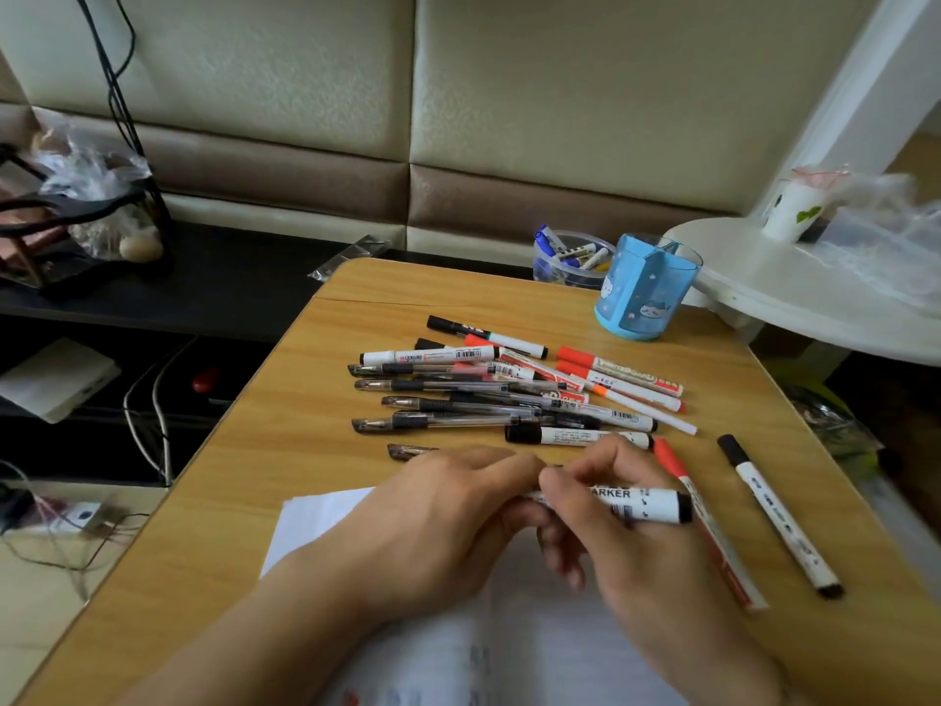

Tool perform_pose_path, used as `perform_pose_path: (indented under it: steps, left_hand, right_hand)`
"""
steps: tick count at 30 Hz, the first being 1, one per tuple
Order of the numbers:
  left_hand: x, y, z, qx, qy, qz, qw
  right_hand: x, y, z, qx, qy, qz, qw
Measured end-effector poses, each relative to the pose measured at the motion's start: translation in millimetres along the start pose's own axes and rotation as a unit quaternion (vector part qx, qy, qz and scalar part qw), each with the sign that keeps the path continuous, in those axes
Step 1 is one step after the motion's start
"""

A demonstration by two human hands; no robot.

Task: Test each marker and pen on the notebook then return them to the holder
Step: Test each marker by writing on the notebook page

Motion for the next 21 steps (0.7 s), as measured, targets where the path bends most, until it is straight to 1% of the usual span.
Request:
perform_pose_path:
  steps: [3,6,8,10,11,13,14,17,19,21]
  left_hand:
    - [1.1,1.4,1.1,0.0,-0.035,0.043,0.998]
    - [-2.8,-1.5,1.9,0.02,-0.019,0.001,1.0]
    - [-4.4,-5.0,2.6,0.011,-0.017,-0.002,1.0]
    - [-5.2,-11.8,3.7,-0.03,-0.032,0.021,0.999]
    - [-5.7,-16.5,4.1,-0.058,-0.044,0.02,0.997]
    - [-5.7,-25.2,6.2,-0.101,-0.078,-0.012,0.992]
    - [-5.7,-28.1,7.5,-0.114,-0.094,-0.034,0.988]
    - [-3.9,-34.2,10.0,-0.149,-0.136,-0.103,0.974]
    - [-3.0,-35.9,10.8,-0.169,-0.145,-0.119,0.968]
    - [-2.7,-35.2,10.8,-0.164,-0.144,-0.12,0.969]
  right_hand:
    - [-1.6,2.8,-3.4,-0.035,-0.034,0.004,0.999]
    - [-5.5,0.8,-4.7,-0.074,-0.077,0.043,0.993]
    - [-8.6,0.3,-4.6,-0.077,-0.086,0.057,0.992]
    - [-14.1,-0.7,-5.1,-0.077,-0.06,0.051,0.994]
    - [-16.8,-0.2,-5.9,-0.072,-0.045,0.026,0.996]
    - [-22.2,3.3,-8.6,-0.043,-0.028,-0.029,0.998]
    - [-23.4,5.1,-10.5,-0.032,-0.02,-0.028,0.999]
    - [-25.2,11.6,-16.2,-0.041,0.015,0.087,0.995]
    - [-24.9,16.8,-17.3,-0.052,0.035,0.112,0.992]
    - [-25.6,22.4,-17.5,-0.055,0.043,0.142,0.987]
Point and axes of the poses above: each hand's wrist, its own z-axis away from the middle knuckle, its own x-axis out of the palm, y = z × x, the point moved 5 cm from there along -z, towards the middle knuckle, and after that the axes turned 6 degrees about y, right-handed, at the moved point
